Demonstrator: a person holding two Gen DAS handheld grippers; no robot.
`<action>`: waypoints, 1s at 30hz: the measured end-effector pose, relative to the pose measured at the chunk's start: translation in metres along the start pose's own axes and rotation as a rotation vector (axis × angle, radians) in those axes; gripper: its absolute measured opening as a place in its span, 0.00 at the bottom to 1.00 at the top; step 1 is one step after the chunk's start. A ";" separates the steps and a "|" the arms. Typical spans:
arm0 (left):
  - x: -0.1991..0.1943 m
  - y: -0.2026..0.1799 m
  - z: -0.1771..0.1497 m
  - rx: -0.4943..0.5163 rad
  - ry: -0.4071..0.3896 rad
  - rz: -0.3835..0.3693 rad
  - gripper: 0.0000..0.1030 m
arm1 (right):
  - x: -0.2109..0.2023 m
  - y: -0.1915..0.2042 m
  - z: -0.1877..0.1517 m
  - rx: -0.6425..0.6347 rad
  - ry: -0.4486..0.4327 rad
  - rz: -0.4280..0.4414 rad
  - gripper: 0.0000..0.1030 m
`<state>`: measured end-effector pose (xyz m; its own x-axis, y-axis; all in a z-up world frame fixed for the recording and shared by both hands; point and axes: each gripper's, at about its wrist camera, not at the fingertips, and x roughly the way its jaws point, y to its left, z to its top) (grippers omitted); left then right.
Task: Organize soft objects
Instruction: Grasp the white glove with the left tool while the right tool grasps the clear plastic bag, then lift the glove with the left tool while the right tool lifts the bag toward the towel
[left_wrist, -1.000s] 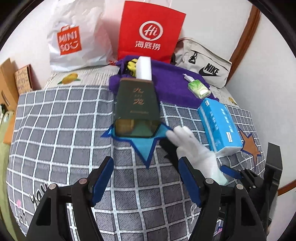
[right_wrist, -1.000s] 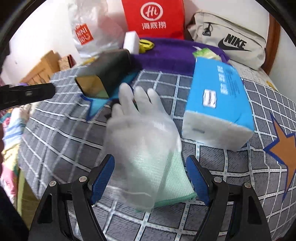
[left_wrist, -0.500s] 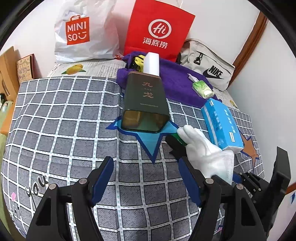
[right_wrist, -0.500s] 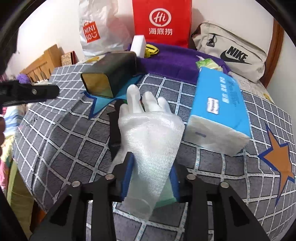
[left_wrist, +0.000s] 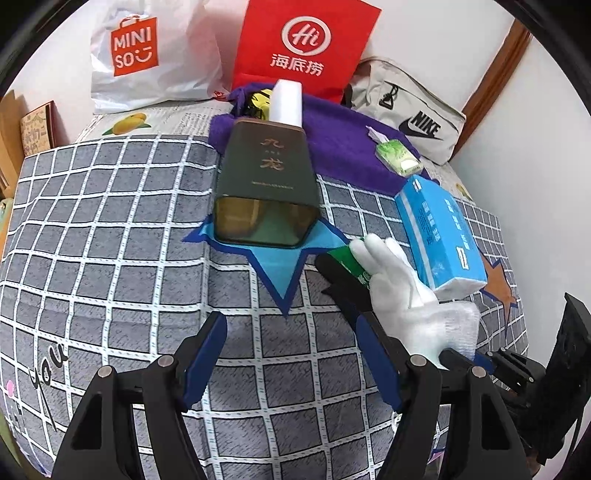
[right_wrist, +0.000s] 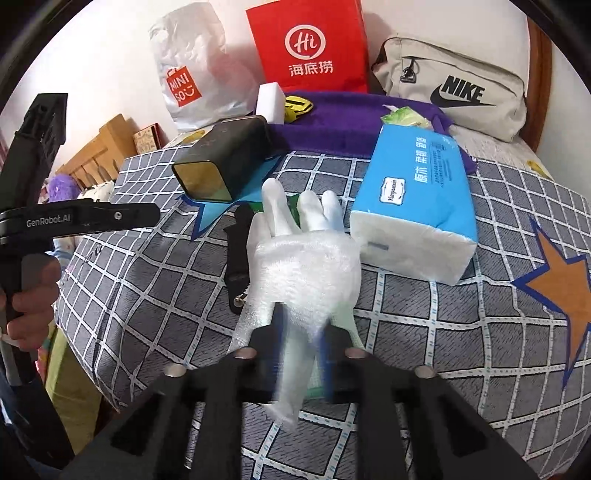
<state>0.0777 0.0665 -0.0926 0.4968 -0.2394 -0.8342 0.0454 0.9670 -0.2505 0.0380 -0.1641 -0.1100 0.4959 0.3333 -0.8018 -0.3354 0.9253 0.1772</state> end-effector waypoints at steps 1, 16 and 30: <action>0.001 -0.002 -0.001 0.005 0.005 -0.001 0.69 | 0.002 -0.001 -0.001 0.005 0.001 0.019 0.11; 0.037 -0.066 -0.007 0.126 0.063 -0.099 0.69 | -0.054 -0.043 -0.006 0.052 -0.099 -0.055 0.06; 0.090 -0.151 -0.022 0.337 0.096 0.088 0.87 | -0.022 -0.093 -0.028 0.124 0.002 -0.115 0.16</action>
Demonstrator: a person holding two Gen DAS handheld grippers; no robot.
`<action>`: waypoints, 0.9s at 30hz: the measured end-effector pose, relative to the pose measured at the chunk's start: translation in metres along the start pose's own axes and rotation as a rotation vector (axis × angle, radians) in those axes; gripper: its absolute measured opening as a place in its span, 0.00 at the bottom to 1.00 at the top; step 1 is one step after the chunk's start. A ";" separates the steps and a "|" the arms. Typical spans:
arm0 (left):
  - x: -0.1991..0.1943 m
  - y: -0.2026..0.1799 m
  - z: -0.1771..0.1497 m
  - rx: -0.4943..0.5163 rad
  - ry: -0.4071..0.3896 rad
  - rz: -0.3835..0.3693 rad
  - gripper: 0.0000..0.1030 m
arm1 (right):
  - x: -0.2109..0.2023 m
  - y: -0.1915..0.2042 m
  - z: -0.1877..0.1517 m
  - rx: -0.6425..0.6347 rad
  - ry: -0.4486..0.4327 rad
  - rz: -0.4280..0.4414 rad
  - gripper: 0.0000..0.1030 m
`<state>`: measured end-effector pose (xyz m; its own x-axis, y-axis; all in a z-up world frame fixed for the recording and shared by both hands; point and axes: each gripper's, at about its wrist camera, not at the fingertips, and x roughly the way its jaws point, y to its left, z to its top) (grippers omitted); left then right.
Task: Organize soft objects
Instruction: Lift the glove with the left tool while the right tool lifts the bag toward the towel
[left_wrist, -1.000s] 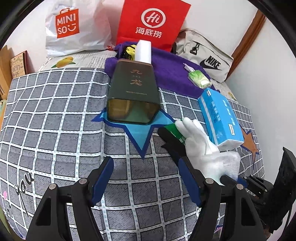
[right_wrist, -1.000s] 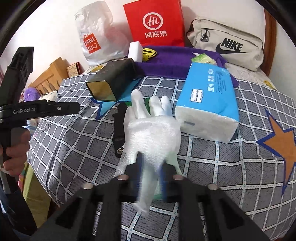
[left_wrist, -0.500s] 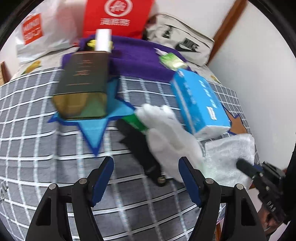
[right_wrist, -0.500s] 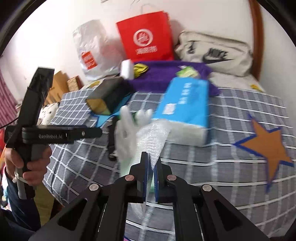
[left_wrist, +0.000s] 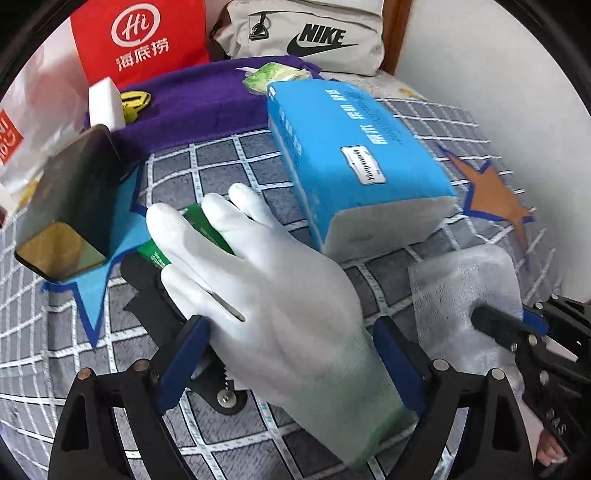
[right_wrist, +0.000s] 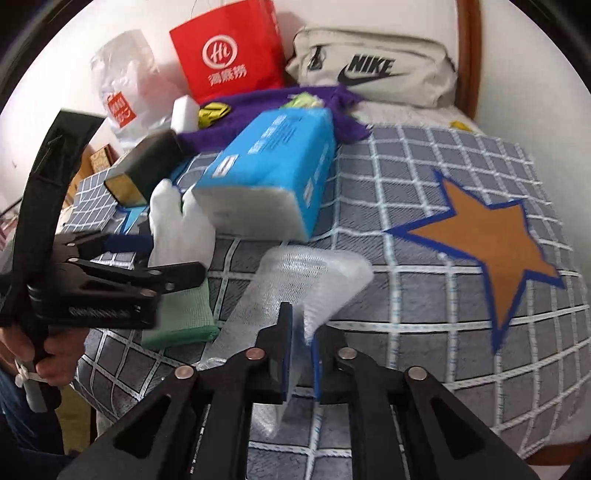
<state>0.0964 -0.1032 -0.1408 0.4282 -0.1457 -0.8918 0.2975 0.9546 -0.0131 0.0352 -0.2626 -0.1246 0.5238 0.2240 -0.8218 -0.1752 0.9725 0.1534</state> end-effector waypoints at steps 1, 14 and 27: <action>0.002 0.000 0.001 -0.001 0.000 0.012 0.87 | 0.002 0.000 -0.001 0.002 0.005 0.003 0.19; -0.020 0.030 -0.006 -0.020 -0.051 0.003 0.37 | 0.025 0.030 -0.002 -0.054 -0.011 -0.051 0.57; -0.064 0.089 -0.038 -0.151 -0.130 -0.143 0.19 | 0.013 0.022 -0.002 -0.006 -0.042 -0.047 0.09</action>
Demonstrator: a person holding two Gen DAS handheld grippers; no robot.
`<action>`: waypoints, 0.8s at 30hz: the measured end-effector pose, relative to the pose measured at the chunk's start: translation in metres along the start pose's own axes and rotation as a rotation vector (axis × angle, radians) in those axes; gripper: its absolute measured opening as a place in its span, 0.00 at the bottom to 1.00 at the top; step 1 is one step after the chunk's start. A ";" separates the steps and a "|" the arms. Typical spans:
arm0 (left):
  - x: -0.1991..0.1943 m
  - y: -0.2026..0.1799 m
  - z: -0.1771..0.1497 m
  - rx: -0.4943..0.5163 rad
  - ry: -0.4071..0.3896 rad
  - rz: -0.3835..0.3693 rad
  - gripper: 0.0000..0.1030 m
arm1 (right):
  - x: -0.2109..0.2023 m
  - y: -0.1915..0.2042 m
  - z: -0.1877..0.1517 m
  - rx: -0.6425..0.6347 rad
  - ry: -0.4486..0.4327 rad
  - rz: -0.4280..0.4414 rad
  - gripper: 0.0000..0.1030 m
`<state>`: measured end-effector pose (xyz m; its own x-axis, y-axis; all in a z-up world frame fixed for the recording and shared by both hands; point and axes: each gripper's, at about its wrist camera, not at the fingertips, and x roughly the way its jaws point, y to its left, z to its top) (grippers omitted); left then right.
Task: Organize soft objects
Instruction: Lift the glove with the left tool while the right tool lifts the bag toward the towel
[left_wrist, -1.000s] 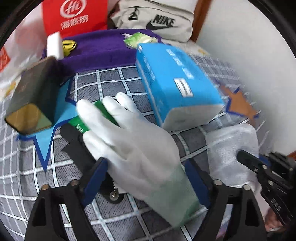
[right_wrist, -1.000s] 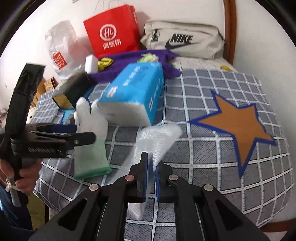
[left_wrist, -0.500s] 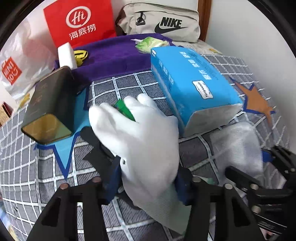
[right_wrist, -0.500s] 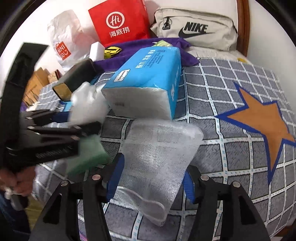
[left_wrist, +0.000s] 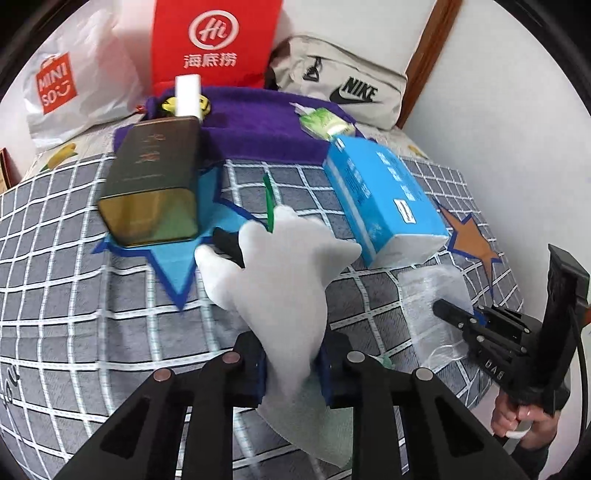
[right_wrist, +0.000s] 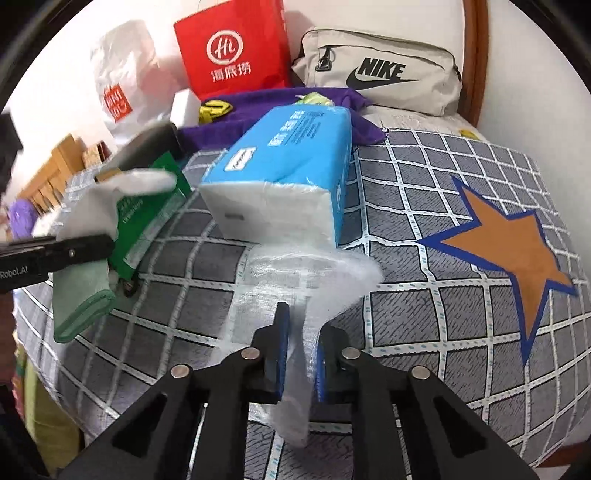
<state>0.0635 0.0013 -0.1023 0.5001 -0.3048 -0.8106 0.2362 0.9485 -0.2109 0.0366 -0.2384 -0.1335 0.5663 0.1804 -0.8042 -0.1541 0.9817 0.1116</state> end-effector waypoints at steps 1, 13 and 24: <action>-0.004 0.004 0.000 -0.002 -0.012 0.014 0.18 | -0.003 0.000 0.001 0.004 -0.004 0.004 0.09; -0.020 0.052 -0.009 -0.077 -0.039 0.044 0.16 | -0.008 0.016 0.001 -0.036 0.002 0.019 0.09; -0.012 0.092 -0.029 -0.158 0.004 0.103 0.16 | 0.010 0.030 -0.003 -0.046 0.050 0.050 0.39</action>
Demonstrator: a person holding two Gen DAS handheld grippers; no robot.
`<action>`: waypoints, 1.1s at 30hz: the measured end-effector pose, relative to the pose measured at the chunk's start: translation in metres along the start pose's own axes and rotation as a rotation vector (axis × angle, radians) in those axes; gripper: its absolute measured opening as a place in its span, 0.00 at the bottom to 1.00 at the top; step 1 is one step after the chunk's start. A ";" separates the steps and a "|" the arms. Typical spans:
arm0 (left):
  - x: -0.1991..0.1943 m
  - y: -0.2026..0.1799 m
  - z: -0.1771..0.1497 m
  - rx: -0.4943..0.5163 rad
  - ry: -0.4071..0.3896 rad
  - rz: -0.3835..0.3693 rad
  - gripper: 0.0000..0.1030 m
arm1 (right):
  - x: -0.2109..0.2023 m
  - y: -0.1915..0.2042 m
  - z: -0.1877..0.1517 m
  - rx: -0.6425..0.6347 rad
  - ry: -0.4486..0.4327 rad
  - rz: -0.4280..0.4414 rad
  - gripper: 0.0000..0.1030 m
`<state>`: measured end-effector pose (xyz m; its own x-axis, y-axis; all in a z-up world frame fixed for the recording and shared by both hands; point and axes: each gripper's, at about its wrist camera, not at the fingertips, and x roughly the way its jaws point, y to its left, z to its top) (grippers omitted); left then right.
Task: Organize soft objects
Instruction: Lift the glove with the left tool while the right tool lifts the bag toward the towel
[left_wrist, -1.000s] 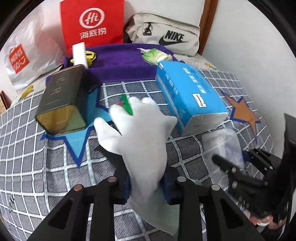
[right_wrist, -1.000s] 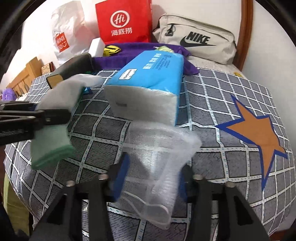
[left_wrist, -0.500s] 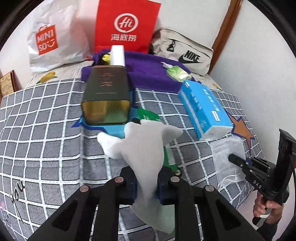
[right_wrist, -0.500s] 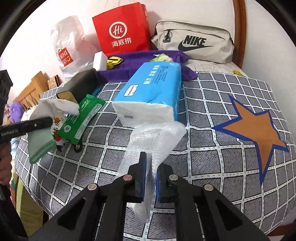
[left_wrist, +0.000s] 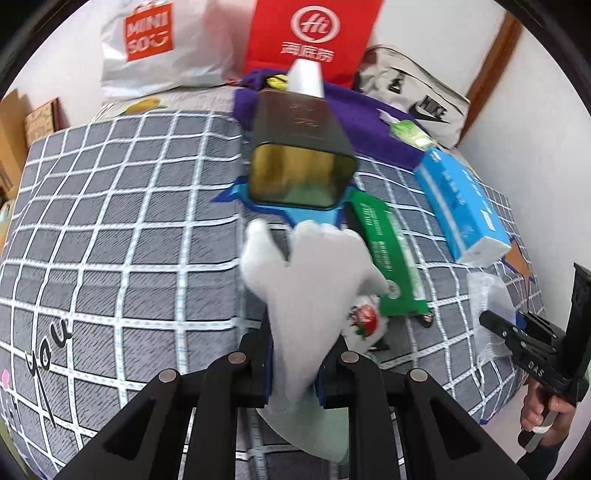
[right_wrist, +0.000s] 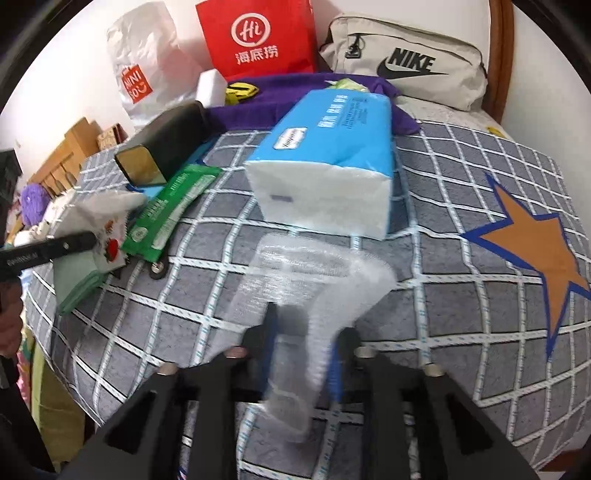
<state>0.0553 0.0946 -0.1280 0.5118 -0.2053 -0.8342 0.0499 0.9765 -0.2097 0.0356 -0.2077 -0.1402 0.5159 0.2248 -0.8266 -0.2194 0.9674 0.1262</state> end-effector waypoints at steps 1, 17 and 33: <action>0.001 0.003 0.000 -0.005 -0.002 0.004 0.16 | 0.002 0.002 0.000 -0.003 -0.007 0.000 0.40; -0.032 0.017 0.012 -0.033 -0.091 -0.027 0.11 | -0.028 0.011 0.011 -0.036 -0.111 0.062 0.05; -0.062 0.003 0.047 -0.011 -0.166 -0.018 0.10 | -0.071 0.021 0.057 -0.085 -0.215 0.093 0.05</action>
<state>0.0639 0.1136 -0.0531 0.6459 -0.2081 -0.7346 0.0517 0.9719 -0.2298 0.0408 -0.1965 -0.0474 0.6525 0.3408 -0.6768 -0.3384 0.9302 0.1422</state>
